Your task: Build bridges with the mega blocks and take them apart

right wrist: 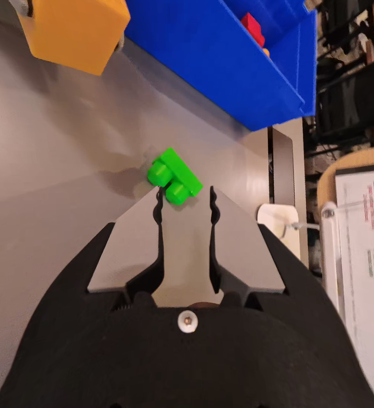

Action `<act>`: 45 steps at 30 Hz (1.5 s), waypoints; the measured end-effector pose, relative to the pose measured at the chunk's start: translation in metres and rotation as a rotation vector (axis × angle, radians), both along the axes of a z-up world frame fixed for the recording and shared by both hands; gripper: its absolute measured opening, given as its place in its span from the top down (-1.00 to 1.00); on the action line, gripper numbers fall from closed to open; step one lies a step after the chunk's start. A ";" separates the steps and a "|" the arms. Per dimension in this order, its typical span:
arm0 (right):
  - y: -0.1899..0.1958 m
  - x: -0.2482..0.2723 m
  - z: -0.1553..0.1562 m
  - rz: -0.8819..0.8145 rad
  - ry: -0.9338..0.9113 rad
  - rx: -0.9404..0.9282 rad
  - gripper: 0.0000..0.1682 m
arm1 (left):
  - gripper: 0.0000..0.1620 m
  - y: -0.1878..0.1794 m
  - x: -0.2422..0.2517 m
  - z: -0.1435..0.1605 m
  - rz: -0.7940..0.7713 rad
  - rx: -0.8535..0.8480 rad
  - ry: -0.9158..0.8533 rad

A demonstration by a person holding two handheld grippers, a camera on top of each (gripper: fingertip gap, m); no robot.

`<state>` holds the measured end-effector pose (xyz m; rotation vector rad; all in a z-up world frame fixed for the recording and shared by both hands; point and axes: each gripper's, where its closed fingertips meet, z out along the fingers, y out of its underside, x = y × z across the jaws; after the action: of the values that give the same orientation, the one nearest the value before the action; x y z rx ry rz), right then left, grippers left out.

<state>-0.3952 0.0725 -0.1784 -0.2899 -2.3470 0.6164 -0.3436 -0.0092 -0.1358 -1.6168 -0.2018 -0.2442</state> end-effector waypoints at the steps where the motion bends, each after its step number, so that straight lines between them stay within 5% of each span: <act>1: -0.005 -0.004 -0.002 0.027 -0.020 0.023 0.48 | 0.58 -0.003 -0.003 0.003 0.013 0.016 -0.010; 8: -0.008 -0.020 -0.049 0.127 -0.146 0.255 0.43 | 0.58 -0.009 -0.009 0.011 0.015 0.059 -0.052; 18: -0.014 -0.028 -0.060 0.175 -0.257 0.298 0.32 | 0.58 -0.014 -0.013 0.019 0.015 0.102 -0.094; 25: -0.018 -0.032 -0.066 0.197 -0.336 0.332 0.61 | 0.58 -0.016 -0.017 0.018 0.025 0.106 -0.103; 30: -0.013 -0.037 -0.065 0.107 -0.349 0.253 0.63 | 0.58 -0.015 -0.016 0.016 0.024 0.092 -0.098; 39: 0.002 0.009 0.011 0.013 -0.497 -0.301 0.64 | 0.58 0.000 0.000 -0.010 -0.019 -0.068 0.022; 45: -0.019 0.070 0.063 0.137 -0.546 -0.405 0.64 | 0.58 0.016 0.026 -0.033 -0.119 -0.171 0.089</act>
<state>-0.3250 0.0537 -0.1152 -0.5374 -2.7565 1.2093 -0.3180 0.0068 -0.1689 -1.8084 -0.0592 -0.2515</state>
